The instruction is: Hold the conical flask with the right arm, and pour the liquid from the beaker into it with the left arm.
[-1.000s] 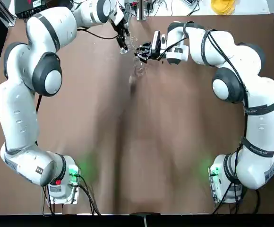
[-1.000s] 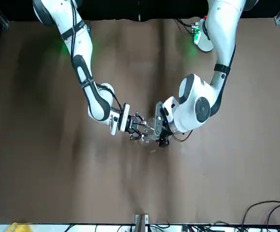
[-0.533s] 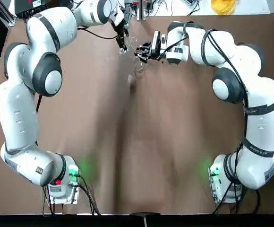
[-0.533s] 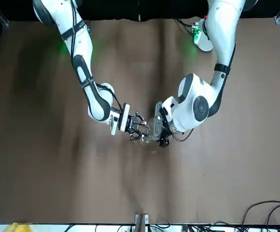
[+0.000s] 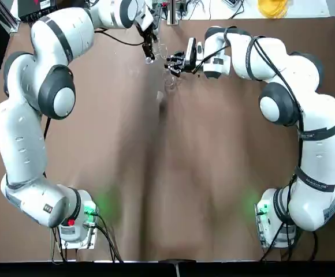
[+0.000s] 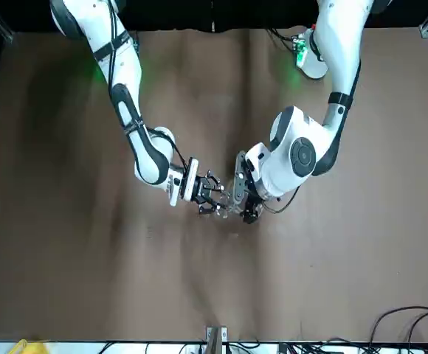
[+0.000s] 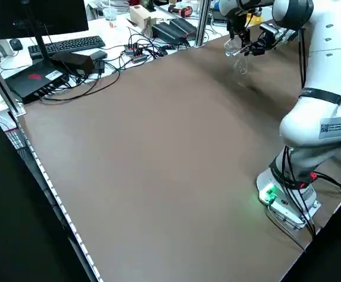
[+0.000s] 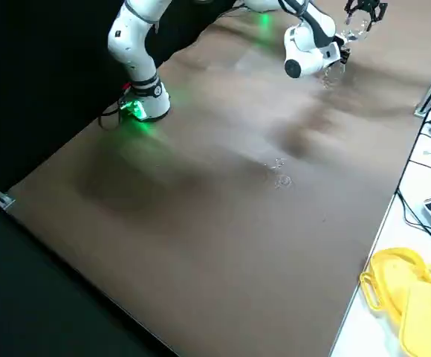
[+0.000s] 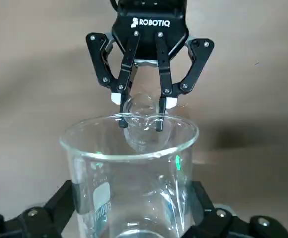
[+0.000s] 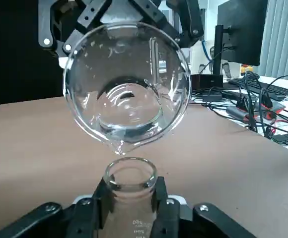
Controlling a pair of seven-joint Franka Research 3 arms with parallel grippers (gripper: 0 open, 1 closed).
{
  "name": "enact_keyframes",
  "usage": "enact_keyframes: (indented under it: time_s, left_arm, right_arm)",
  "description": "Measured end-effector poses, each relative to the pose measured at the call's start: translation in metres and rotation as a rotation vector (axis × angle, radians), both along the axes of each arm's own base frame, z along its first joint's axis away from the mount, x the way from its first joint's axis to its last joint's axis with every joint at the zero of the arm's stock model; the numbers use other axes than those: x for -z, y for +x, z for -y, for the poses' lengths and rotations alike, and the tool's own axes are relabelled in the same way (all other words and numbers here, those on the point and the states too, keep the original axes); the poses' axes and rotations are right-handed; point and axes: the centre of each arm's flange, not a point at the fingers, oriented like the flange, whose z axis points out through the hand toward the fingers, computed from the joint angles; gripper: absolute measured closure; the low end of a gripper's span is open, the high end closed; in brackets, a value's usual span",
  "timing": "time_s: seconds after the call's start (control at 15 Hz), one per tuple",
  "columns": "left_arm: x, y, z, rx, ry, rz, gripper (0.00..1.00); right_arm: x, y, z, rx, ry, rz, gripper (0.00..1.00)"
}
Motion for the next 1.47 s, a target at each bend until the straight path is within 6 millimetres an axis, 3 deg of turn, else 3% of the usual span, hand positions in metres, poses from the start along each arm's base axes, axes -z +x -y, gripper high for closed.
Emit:
enact_keyframes:
  time_s: [1.47]
  left_arm:
    - [-0.0006,-0.009,0.0103,0.036,0.094,0.035,0.04]
  right_arm:
    - [-0.0002,-0.0025,-0.0037,-0.006,-0.001,0.001,0.61]
